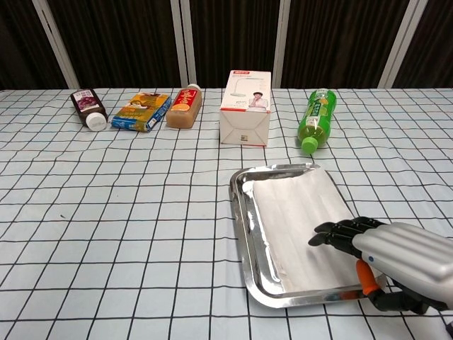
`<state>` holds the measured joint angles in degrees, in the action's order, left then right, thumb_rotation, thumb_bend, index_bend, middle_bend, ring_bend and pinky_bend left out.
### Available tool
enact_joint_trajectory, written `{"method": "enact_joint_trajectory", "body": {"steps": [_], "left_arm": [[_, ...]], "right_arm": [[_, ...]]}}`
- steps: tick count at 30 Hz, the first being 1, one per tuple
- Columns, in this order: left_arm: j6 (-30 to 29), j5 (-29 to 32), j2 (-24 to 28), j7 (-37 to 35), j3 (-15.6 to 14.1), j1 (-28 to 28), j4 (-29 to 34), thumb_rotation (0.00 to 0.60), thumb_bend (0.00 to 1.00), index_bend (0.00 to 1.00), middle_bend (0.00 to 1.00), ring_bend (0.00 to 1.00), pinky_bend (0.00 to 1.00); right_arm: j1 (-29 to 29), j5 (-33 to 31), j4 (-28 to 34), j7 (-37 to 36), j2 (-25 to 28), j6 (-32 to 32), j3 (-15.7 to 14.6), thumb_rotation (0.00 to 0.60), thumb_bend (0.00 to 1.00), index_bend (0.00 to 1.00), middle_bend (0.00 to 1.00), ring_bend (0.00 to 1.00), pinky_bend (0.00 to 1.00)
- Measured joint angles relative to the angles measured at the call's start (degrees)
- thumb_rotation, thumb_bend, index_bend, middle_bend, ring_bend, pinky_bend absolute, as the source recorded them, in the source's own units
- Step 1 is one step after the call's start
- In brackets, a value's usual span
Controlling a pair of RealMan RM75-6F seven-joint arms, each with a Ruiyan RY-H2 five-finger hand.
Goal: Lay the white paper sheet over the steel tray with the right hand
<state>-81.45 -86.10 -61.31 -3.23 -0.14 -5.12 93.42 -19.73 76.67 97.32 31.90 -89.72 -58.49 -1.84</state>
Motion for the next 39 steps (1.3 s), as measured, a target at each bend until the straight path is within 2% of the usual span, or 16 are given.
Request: {"method": "enact_joint_trajectory", "body": {"steps": [28,39], "left_arm": [[0.2,0.1,0.2,-0.5,-0.1,0.0,0.3,0.6,0.0,0.0,0.0,0.0,0.0],[0.2,0.1,0.2,-0.6,-0.1,-0.1,0.2,0.6,0.0,0.0,0.0,0.0,0.0]], "right_arm": [[-0.2,-2.2,1.4,4.4,-3.3,-1.0,-2.7,0.6,1.0,0.15,0.06,0.0,0.0],[-0.3,-2.6,2.2,5.5,-4.2,-1.9,-2.7,0.6,1.0,0.15,0.06,0.0,0.0]]}}
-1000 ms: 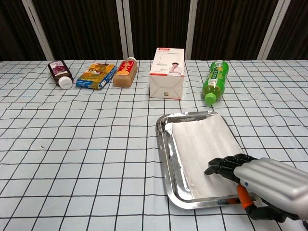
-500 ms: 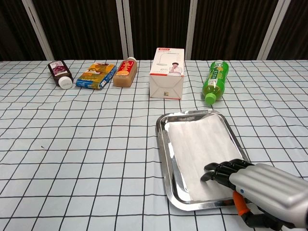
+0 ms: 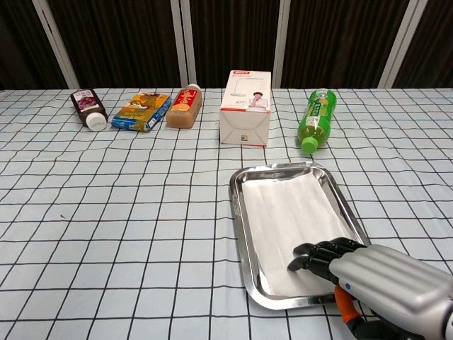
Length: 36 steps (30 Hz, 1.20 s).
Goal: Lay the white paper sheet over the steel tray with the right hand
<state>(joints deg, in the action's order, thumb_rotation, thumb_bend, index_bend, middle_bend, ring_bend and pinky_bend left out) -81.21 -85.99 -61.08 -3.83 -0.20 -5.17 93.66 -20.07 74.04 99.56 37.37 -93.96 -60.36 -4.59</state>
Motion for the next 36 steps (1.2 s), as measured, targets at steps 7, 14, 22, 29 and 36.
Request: {"method": "enact_joint_trajectory", "body": {"steps": [7,14,22,29,36], "left_arm": [[0.0,0.0,-0.1,-0.1,0.0,0.0,-0.1,0.6,0.0,0.0,0.0,0.0,0.0],[-0.1,-0.1,-0.1,0.1,0.0,0.0,0.0,0.6,0.0,0.0,0.0,0.0,0.0],[-0.2,0.0,0.0,-0.2,0.0,0.1,-0.1,0.6,0.0,0.0,0.0,0.0,0.0],[-0.4,-0.3,0.0,0.2,-0.1,0.2,-0.2,0.6,0.0,0.0,0.0,0.0,0.0],[-1.0,-0.4,-0.4,2.0,-0.2,0.5,-0.2,0.6,0.0,0.0,0.0,0.0,0.0]], "right_arm": [[0.3,1.7,0.0,-0.2,-0.3,-2.8,0.6,0.6,0.94,0.01,0.05,0.0,0.0],[1.1,6.6,0.3,-1.3,-1.0,-7.7,1.6,0.6,0.83,0.0,0.03,0.0,0.0],[1.9,10.4,2.8,-2.0,2.4,-12.6,2.8,0.6,0.67,0.0,0.02,0.0,0.0],[4.5,12.7,5.4,-6.3,13.1,-19.3,3.7,0.6,0.54,0.0,0.0,0.0,0.0],[9.7,13.5,3.9,-17.9,23.7,-25.4,2.2,0.6,0.46,0.0,0.0,0.0,0.0]]}}
